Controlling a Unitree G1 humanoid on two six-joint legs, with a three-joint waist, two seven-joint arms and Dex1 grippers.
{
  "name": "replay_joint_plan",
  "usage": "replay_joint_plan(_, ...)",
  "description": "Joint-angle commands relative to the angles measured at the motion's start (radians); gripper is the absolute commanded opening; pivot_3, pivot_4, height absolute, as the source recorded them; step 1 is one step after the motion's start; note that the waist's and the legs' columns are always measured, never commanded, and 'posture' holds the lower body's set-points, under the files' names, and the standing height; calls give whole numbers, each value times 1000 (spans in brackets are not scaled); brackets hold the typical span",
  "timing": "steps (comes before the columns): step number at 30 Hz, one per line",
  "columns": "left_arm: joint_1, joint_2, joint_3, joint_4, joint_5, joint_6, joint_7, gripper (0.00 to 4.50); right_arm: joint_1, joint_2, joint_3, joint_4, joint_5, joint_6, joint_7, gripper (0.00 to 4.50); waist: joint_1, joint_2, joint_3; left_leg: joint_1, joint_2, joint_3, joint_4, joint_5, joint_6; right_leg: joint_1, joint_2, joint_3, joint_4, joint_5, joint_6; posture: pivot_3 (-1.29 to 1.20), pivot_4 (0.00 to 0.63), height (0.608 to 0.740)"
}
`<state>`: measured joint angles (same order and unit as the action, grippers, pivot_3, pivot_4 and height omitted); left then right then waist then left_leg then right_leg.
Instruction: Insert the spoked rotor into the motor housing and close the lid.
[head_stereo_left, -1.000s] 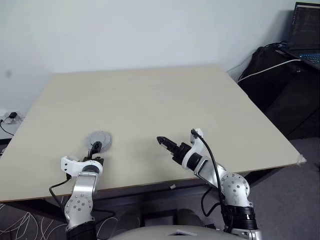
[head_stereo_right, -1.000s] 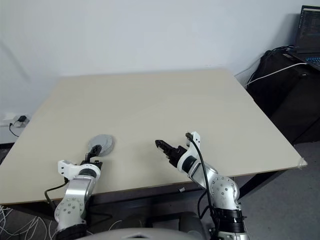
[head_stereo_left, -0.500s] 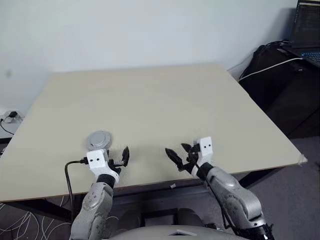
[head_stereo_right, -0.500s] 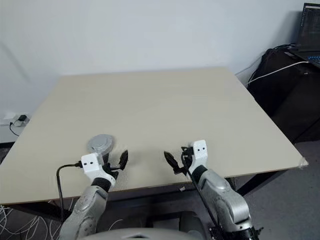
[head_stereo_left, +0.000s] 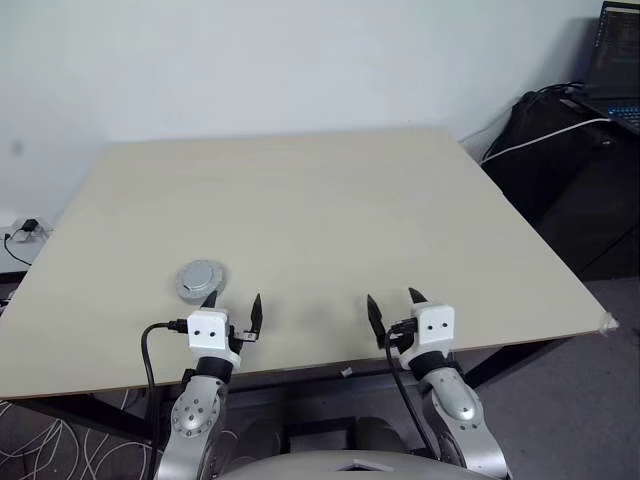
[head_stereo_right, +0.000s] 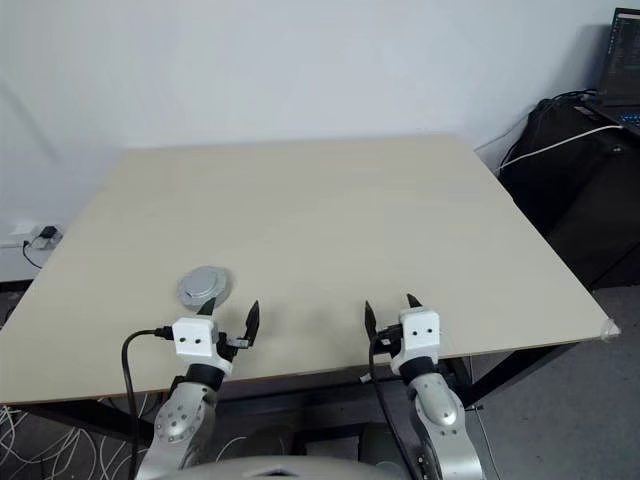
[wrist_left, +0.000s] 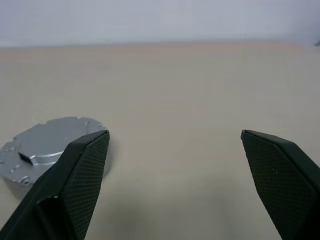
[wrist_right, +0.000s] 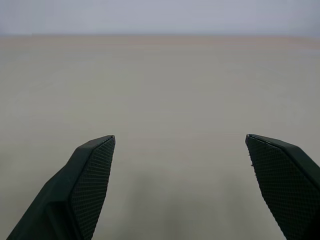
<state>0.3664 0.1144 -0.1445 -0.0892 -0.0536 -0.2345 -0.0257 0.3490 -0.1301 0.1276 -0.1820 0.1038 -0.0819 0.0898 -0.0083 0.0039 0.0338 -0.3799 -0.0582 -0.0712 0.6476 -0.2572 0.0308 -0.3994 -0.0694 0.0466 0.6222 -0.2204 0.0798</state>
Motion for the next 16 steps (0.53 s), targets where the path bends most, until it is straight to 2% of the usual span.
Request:
replay_joint_plan(1, -6, -24, 19, -12, 3, -25, 0, 4450, 2, 12, -11, -22, -7, -25, 8, 4500, 0, 0, 0, 0, 0, 0, 0, 0, 0, 0, 0, 0, 0, 0, 0, 0, 0, 740)
replay_joint_plan(16, -7, -57, 38, -12, 10, -11, -20, 4450, -6, 51, 29, -157, -54, 129, -5, 4500, 1, 1, 1, 0, 0, 0, 1, 0, 0, 0, 2, -2, 2, -1, 0, 0, 0, 740)
